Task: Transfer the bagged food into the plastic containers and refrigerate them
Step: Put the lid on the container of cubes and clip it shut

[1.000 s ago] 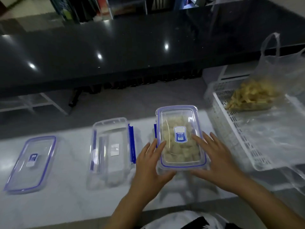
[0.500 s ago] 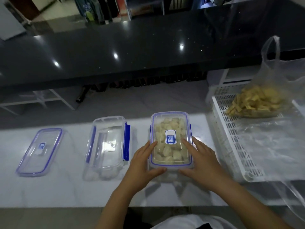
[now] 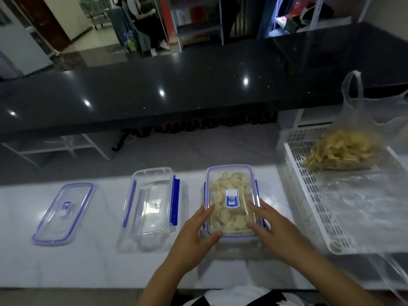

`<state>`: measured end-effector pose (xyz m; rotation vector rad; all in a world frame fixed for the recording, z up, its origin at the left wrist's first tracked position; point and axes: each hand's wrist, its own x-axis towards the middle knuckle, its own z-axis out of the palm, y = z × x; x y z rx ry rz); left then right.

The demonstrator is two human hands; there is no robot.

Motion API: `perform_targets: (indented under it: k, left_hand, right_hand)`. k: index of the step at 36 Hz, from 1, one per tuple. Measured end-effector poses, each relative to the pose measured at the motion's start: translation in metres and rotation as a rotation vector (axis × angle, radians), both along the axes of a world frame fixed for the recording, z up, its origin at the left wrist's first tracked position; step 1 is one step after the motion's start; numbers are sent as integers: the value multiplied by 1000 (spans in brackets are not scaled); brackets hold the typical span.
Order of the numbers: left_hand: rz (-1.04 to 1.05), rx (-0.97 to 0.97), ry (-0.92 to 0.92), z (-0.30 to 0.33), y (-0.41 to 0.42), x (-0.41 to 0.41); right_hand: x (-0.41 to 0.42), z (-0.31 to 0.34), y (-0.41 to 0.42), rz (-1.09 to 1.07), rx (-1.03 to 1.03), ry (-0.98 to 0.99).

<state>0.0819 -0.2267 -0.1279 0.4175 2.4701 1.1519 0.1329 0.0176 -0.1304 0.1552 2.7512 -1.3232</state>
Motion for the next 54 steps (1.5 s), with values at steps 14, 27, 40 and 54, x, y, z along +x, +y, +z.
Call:
perform_targets:
  k: [14, 27, 40, 54]
  left_hand:
    - [263, 279, -200, 5, 19, 7]
    - [503, 237, -316, 19, 28, -38]
    - [441, 129, -176, 17, 33, -46]
    - [494, 387, -367, 8, 25, -44]
  right_hand:
    - [-22, 32, 10, 209, 408, -150]
    - [-83, 45, -11, 517, 687, -96]
    - [-78, 36, -7, 511, 618, -78]
    - [-49, -3, 25, -525, -788, -333]
